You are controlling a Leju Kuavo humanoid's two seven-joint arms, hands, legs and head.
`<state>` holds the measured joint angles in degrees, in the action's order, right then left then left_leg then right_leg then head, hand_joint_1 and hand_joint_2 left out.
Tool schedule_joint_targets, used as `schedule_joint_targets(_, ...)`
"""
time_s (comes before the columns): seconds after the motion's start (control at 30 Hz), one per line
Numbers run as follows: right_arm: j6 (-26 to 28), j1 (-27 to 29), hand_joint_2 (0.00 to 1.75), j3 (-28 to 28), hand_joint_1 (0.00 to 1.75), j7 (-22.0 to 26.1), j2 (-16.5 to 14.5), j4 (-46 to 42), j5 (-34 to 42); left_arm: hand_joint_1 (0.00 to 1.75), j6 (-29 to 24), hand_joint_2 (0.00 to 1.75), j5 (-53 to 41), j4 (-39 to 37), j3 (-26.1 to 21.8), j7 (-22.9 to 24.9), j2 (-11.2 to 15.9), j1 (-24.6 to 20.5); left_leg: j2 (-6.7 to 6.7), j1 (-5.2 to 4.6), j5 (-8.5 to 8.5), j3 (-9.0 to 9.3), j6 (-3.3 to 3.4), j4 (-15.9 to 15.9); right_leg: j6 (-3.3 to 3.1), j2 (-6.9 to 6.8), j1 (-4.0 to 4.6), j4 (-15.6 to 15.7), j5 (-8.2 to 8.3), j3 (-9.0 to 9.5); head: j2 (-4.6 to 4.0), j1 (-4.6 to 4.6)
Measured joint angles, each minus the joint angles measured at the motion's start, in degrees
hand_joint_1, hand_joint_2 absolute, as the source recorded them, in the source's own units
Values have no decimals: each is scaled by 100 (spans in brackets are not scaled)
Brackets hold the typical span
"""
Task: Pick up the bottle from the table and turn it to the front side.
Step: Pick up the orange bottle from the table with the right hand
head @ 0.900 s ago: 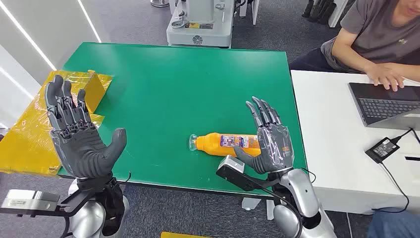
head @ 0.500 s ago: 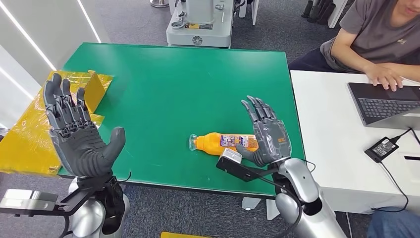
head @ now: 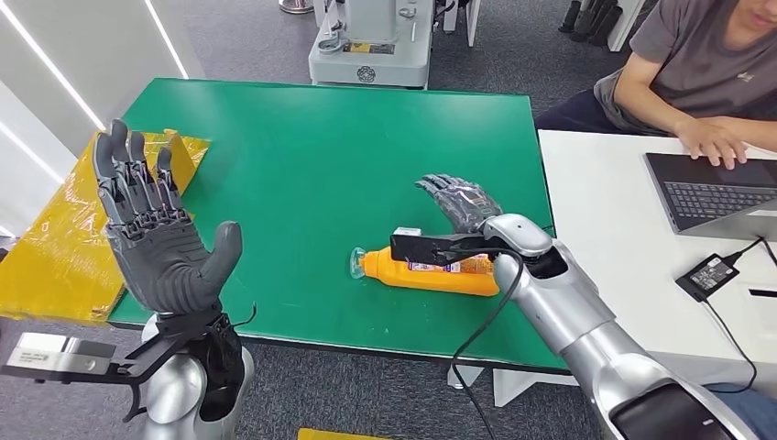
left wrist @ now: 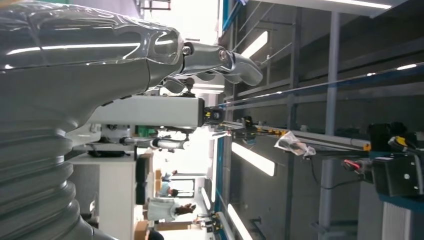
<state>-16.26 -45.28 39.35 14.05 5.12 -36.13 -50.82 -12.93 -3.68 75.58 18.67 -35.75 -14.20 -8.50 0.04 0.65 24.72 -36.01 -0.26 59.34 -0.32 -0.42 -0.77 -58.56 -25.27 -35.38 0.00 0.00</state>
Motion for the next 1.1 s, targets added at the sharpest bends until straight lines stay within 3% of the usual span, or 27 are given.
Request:
schedule_joint_targets(0.2, -123, -282, 175, 256, 0, 3, -201, 694, 101, 0, -5, 175, 11, -67, 46, 40, -8, -79, 0, 0, 1, 0, 0, 0, 0, 0, 0, 2, 0, -1, 0, -1)
schedule_joint_targets(0.53, -206, -231, 175, 451, 0, -107, -217, 1130, 195, 0, 33, 175, 21, -122, 117, 55, -9, -89, 1, 0, 1, 0, 0, 3, 1, 3, 0, 4, 0, -1, 0, -1)
schedule_joint_targets(1.1, -227, 184, 175, 624, 0, -554, 102, 1304, 341, 0, 12, 175, 77, -133, 124, 145, 8, -61, 1, 0, 2, -1, 1, 3, 1, 4, 0, 4, 0, -1, 0, -1)
